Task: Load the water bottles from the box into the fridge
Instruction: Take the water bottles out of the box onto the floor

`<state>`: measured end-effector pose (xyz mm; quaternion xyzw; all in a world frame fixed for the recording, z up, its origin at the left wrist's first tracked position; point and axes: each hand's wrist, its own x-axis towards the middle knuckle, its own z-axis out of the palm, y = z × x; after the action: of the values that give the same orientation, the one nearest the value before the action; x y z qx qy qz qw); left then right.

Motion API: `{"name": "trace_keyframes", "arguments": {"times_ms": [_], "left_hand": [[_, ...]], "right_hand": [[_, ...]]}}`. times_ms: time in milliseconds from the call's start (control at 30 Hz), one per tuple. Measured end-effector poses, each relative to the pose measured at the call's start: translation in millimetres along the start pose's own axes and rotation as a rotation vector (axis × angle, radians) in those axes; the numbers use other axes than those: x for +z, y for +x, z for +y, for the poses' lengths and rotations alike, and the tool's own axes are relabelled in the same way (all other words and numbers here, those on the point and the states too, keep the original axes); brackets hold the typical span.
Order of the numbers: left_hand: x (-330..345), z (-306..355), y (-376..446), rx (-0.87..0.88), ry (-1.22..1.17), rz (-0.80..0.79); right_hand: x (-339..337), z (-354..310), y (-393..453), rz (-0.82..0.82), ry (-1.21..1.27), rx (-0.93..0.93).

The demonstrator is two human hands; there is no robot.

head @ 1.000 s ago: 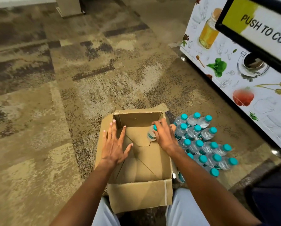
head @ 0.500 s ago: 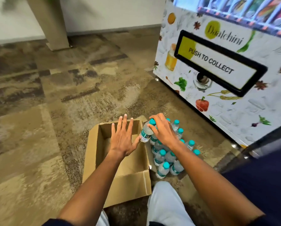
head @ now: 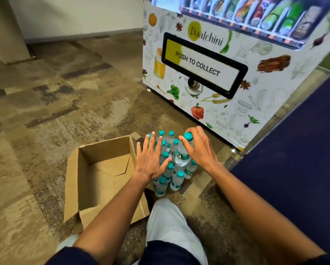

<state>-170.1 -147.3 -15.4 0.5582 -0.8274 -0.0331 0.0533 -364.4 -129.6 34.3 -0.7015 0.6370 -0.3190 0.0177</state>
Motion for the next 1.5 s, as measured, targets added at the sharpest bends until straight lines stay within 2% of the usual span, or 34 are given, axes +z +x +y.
{"name": "trace_keyframes", "arguments": {"times_ms": [133,367,500,733,967,1067,1267,1400,1500], "left_hand": [[19.9,25.8,3.4,0.037,-0.026,-0.040],[48.6,40.5,-1.8,0.113,-0.025,-0.119],[72.4,27.3,-1.1,0.088,-0.009,-0.180],[93.5,1.6,1.6,0.059,0.022,-0.212],[95.5,-23.3,-6.2,0.009,0.033,-0.208],[90.7,-32.5,-9.3,-0.023,0.042,-0.195],[82.8,-53.9,-21.1,-0.084,0.036,-0.169],[74.3,-70.5,-28.0,-0.135,0.004,-0.122],[68.2,-85.0,-27.5,-0.174,-0.033,-0.093]], "right_hand": [[3.3,30.3,-25.1,0.020,-0.007,0.052],[40.0,80.6,-69.4,-0.090,-0.166,0.179],[72.5,103.8,-83.0,-0.187,-0.252,0.316],[109.6,114.4,-88.6,-0.317,-0.263,0.519],[121.5,107.0,-89.4,-0.444,-0.322,0.596],[123.1,97.0,-85.4,-0.453,-0.310,0.562],[128.0,50.2,-50.7,-0.242,-0.236,0.403],[148.7,-3.5,-33.2,-0.262,-0.123,0.197],[169.3,-46.7,-25.2,-0.335,-0.103,0.100]]}}
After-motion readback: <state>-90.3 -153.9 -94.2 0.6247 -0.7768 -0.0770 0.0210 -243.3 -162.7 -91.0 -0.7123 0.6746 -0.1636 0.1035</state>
